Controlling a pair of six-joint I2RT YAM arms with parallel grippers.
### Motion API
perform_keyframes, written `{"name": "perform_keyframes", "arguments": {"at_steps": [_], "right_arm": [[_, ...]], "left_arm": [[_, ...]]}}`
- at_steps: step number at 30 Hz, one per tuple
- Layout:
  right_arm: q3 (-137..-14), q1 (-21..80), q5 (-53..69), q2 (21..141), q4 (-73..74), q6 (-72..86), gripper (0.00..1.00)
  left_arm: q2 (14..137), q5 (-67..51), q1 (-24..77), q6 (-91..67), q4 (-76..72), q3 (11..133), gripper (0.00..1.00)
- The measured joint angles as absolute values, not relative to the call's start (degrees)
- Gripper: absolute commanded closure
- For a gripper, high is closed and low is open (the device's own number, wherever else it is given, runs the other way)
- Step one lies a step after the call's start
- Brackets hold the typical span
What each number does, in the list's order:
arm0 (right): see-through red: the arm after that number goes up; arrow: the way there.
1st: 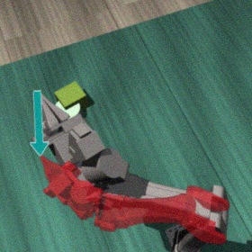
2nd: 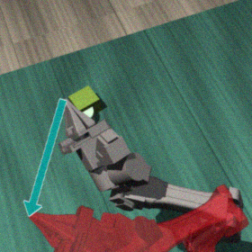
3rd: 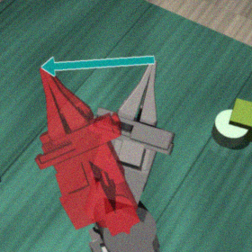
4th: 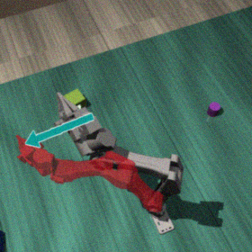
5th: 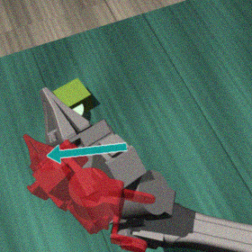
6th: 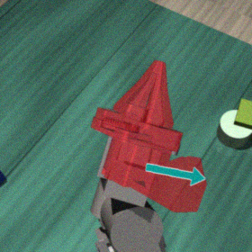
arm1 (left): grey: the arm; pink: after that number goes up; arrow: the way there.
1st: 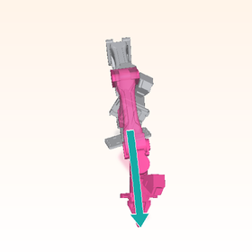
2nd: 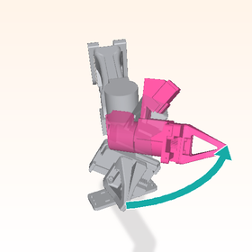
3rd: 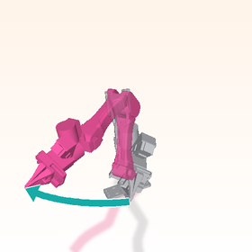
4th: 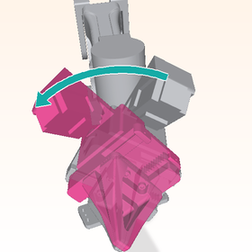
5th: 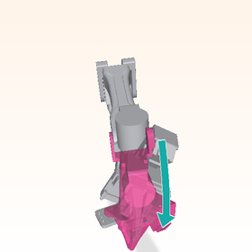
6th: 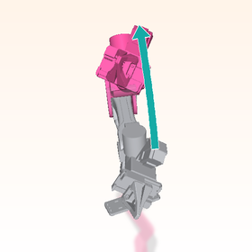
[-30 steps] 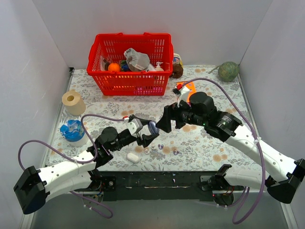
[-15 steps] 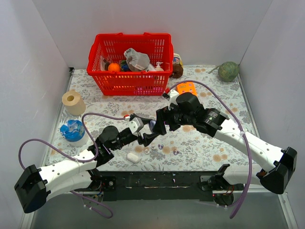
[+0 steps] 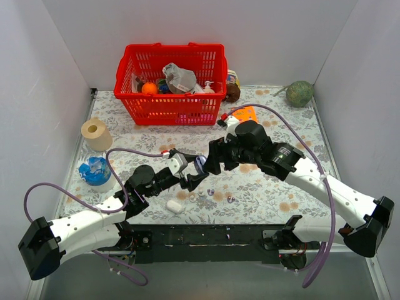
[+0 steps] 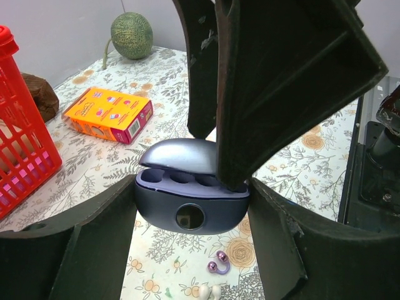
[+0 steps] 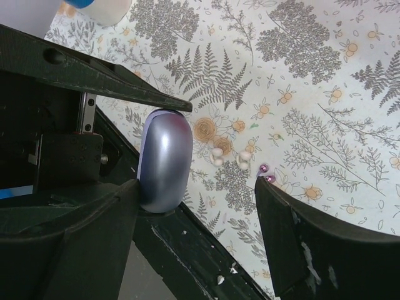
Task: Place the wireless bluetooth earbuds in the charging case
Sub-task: Open the charging case, then adjust the charging case.
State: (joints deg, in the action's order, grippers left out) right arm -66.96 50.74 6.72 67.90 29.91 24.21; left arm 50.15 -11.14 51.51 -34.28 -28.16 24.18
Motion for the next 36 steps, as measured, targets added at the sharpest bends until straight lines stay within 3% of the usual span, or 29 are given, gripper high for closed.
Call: {"name": "perform_keyframes", "arguments": {"at_steps": [15, 22, 36], "right_arm": [[-63.83, 48.38, 4.75, 63.46, 28.60, 24.27, 0.22], [-64.07, 48.38, 7.99, 63.86, 26.55, 23.94, 0.36], [-64.07, 48.38, 10.74, 67.11, 25.12, 24.05, 0.47]], "left_arm": [[49.28, -10.94, 51.68, -34.30, -27.11, 24.18, 1.00], [49.28, -10.92, 51.66, -34.30, -27.24, 24.18, 1.00], [49.30, -10.94, 51.66, -34.30, -27.40, 24.18, 1.00]]}}
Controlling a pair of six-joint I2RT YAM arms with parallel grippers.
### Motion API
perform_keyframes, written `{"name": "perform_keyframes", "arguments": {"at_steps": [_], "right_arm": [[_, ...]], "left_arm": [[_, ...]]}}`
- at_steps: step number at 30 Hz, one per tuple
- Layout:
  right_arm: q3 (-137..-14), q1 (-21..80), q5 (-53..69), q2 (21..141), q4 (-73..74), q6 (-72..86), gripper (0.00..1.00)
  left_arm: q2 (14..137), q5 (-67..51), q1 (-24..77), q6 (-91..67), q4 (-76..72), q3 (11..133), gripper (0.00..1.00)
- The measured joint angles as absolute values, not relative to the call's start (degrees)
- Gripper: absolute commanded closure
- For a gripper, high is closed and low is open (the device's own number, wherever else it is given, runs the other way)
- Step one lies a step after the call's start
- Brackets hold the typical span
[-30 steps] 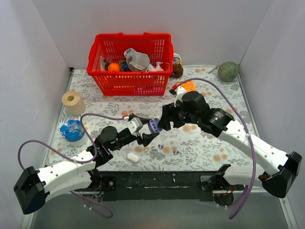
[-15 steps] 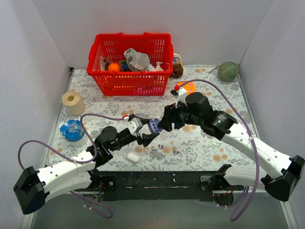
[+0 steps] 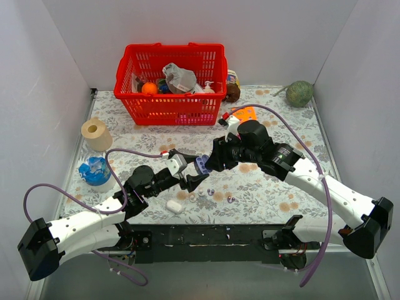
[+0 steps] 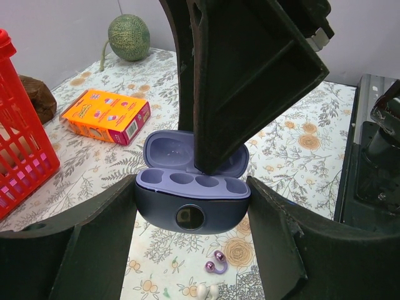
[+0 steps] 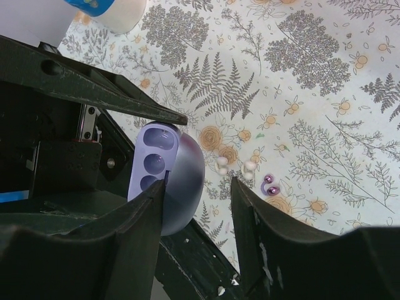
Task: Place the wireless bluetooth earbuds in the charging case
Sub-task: Adjust the charging case.
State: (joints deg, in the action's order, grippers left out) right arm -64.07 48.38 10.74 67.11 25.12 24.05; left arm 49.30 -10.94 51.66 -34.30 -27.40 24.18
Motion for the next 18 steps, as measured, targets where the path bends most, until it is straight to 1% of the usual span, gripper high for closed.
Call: {"name": "perform_keyframes", "arguments": {"at_steps": [6, 10, 11, 12, 14, 15, 18], "right_arm": [[-64.10, 48.36, 10.61, 67.13, 24.53, 24.08, 0.47], [-64.62, 48.31, 10.20, 67.46, 23.83, 24.14, 0.51], [-64.79, 48.31, 10.02, 67.57, 23.70, 24.21, 0.53], [-64.84, 48.23, 9.85, 67.64, 23.51, 24.25, 0.57], [-64.84, 48.18, 9.82, 67.77, 23.35, 24.34, 0.60], [-64.88, 48.16, 9.85, 67.90, 23.33, 24.51, 0.65], [-64.93, 48.16, 10.09, 68.20, 23.09, 25.02, 0.71]], "left_arm": [[49.39, -10.94, 51.66, -34.30, -27.46, 24.18, 1.00], [49.52, -10.98, 51.66, -34.30, -27.51, 24.18, 1.00], [49.56, -10.98, 51.66, -34.30, -27.55, 24.18, 1.00], [49.65, -10.98, 51.66, -34.30, -27.62, 24.18, 1.00], [49.80, -10.98, 51.66, -34.33, -27.81, 24.18, 1.00], [49.87, -10.98, 51.66, -34.33, -27.83, 24.18, 1.00], [49.95, -10.92, 51.66, -34.33, -27.83, 24.18, 1.00]]}}
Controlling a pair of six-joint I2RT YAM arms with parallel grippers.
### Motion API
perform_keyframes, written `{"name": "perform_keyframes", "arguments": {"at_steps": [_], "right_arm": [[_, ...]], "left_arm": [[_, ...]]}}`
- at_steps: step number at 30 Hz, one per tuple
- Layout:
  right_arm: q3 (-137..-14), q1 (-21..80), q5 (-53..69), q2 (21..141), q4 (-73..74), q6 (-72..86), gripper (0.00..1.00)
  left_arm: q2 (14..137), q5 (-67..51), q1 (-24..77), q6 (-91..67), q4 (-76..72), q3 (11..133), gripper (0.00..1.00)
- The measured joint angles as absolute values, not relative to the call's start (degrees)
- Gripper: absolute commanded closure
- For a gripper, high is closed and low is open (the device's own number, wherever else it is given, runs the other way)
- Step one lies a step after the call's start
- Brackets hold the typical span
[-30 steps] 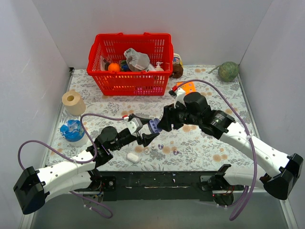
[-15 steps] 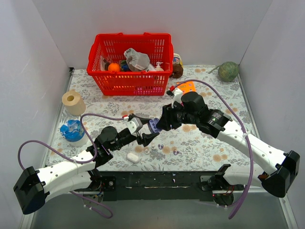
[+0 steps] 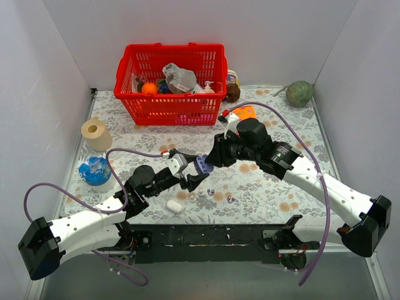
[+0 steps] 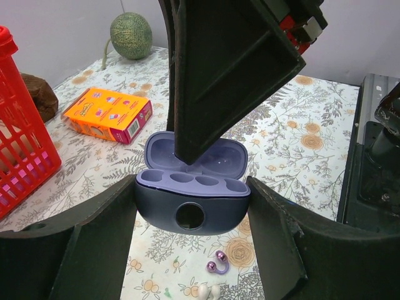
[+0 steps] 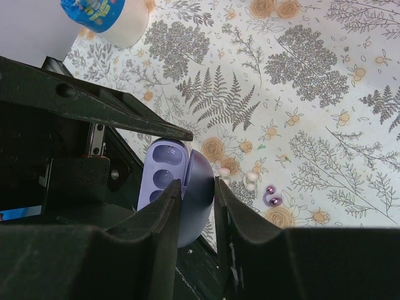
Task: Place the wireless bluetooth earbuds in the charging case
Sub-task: Adjust the charging case.
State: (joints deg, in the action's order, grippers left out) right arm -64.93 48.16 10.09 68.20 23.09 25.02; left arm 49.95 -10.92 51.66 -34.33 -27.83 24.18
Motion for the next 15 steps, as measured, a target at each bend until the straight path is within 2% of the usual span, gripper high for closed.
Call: {"name": "perform_keyframes", "arguments": {"at_steps": [2, 4, 6, 9, 10, 11, 14, 15], "right_arm": [[-64.93, 48.16, 10.02, 68.25, 23.07, 25.26, 0.76], [-64.93, 48.12, 10.00, 68.29, 23.11, 25.45, 0.96], [-64.93, 48.12, 9.98, 68.27, 23.11, 25.41, 0.99], [-65.01, 48.14, 9.43, 68.27, 23.81, 25.06, 0.99], [-65.12, 48.18, 9.28, 68.27, 24.12, 24.77, 0.99], [-65.34, 48.23, 9.06, 68.27, 24.77, 24.25, 0.99], [-66.61, 48.60, 7.38, 68.27, 27.18, 22.02, 0.99], [-67.33, 48.71, 6.76, 68.27, 28.12, 21.04, 0.99]], "left_arm": [[49.95, -10.79, 51.66, -34.28, -27.88, 24.16, 1.00], [49.95, -10.72, 51.66, -34.28, -28.03, 24.16, 1.00], [49.95, -10.70, 51.66, -34.30, -28.10, 24.16, 1.00], [50.06, -10.72, 51.66, -34.52, -27.99, 24.16, 0.88], [50.19, -10.70, 51.66, -34.68, -28.01, 24.18, 0.74], [50.43, -10.72, 51.66, -34.94, -28.01, 24.21, 0.67], [51.42, -10.28, 51.79, -36.14, -27.83, 24.95, 0.54], [51.70, -10.07, 51.88, -36.58, -27.88, 25.26, 0.52]]}}
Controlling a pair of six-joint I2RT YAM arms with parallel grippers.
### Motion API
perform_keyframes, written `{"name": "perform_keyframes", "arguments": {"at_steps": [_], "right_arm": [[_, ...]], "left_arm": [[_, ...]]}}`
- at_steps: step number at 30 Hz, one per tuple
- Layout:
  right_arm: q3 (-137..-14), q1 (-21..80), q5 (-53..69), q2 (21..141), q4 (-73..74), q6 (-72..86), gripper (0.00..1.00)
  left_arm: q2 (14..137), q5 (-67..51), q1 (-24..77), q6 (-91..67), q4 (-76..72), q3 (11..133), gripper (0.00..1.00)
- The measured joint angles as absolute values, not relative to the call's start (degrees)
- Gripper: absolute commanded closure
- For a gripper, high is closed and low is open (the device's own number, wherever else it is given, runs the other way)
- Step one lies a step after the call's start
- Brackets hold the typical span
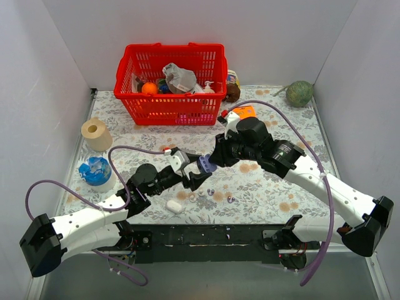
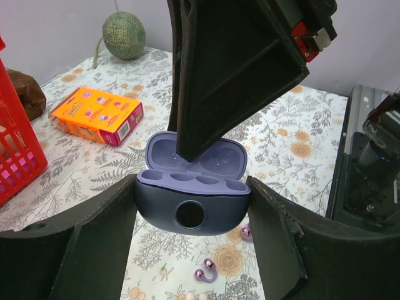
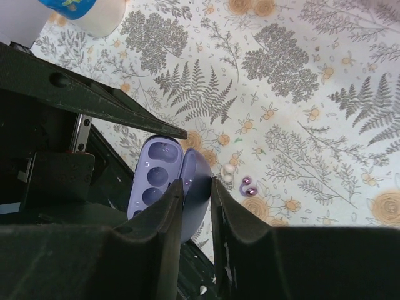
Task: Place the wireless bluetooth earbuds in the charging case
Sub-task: Adjust the charging case.
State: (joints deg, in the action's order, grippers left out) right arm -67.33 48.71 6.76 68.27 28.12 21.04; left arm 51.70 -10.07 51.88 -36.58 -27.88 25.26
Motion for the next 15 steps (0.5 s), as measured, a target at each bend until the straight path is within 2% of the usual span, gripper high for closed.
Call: {"name": "perform_keyframes", "arguments": {"at_steps": [3, 10, 11, 12, 13, 14, 15], "right_arm": [[-70.22, 49.12, 5.06, 68.27, 30.79, 18.79, 0.99], [-73.56, 49.58, 3.53, 68.29, 33.23, 15.22, 0.99], [-73.56, 49.58, 3.42, 68.31, 33.39, 14.98, 0.99], [-73.56, 49.58, 3.36, 68.31, 33.58, 14.76, 0.99], [-73.56, 49.58, 3.25, 68.31, 33.80, 14.63, 0.99], [-73.56, 49.58, 3.09, 68.31, 34.00, 14.57, 0.99], [-73.56, 49.58, 2.96, 68.31, 34.11, 14.57, 0.99]], "left_arm": [[52.27, -9.63, 51.99, -38.19, -29.39, 25.98, 0.44], [53.01, -9.15, 52.05, -40.47, -32.21, 26.72, 0.45], [53.30, -9.15, 52.07, -40.75, -32.21, 26.76, 0.50], [53.56, -9.17, 52.10, -40.95, -32.23, 26.76, 0.79], [53.80, -9.23, 52.14, -41.06, -32.23, 26.83, 0.94], [54.04, -9.28, 52.21, -41.12, -32.21, 26.96, 1.00], [54.22, -9.32, 52.23, -41.10, -32.21, 27.05, 1.00]]}}
